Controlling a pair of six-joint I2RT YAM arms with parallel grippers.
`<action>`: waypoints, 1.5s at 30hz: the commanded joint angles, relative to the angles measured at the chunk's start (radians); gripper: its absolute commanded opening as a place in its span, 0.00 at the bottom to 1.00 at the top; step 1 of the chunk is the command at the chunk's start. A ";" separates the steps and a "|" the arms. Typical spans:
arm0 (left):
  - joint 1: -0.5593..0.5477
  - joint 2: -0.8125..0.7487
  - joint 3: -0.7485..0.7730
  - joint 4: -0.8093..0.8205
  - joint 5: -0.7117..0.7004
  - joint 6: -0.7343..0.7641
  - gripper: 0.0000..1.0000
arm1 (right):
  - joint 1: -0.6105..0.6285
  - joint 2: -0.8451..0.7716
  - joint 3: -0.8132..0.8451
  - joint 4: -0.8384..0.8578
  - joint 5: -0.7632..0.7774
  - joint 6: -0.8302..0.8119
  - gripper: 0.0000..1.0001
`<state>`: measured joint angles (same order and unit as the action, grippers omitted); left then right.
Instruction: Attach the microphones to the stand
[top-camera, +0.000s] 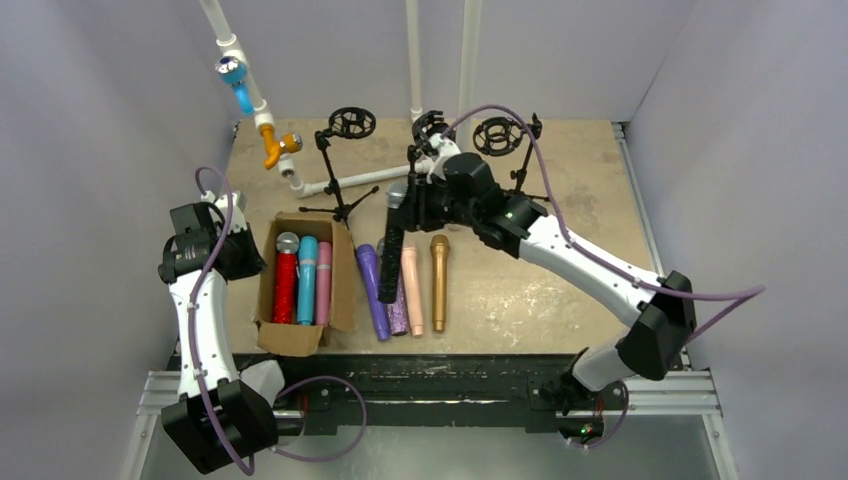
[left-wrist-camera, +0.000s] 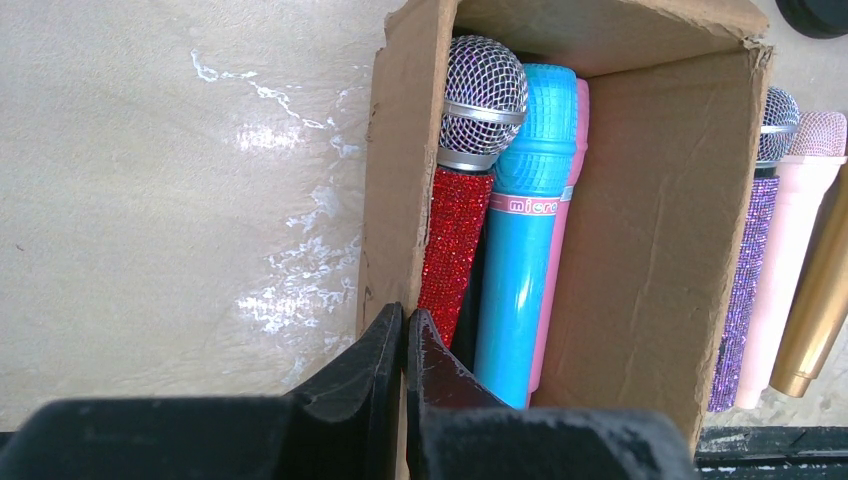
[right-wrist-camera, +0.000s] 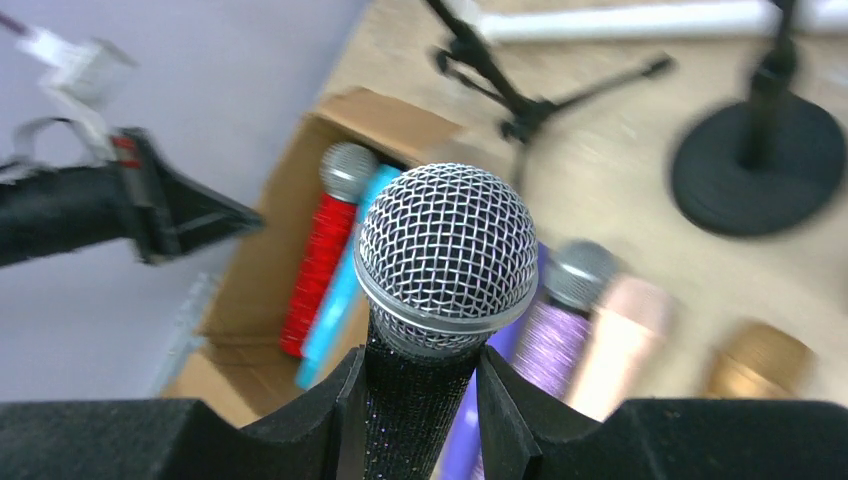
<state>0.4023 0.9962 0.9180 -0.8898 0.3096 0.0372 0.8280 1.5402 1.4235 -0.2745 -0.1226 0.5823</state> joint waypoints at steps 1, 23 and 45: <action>-0.007 -0.024 0.020 0.034 0.015 -0.011 0.00 | -0.079 -0.114 -0.154 -0.126 0.098 -0.058 0.16; -0.007 -0.044 0.044 -0.005 0.054 -0.010 0.00 | -0.212 0.069 -0.381 -0.051 0.163 -0.088 0.16; -0.007 -0.051 0.059 -0.020 0.100 -0.023 0.00 | -0.210 0.122 -0.378 0.046 0.079 0.022 0.61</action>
<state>0.4023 0.9684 0.9257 -0.9249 0.3641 0.0372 0.6167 1.6672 1.0073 -0.2489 -0.0193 0.6060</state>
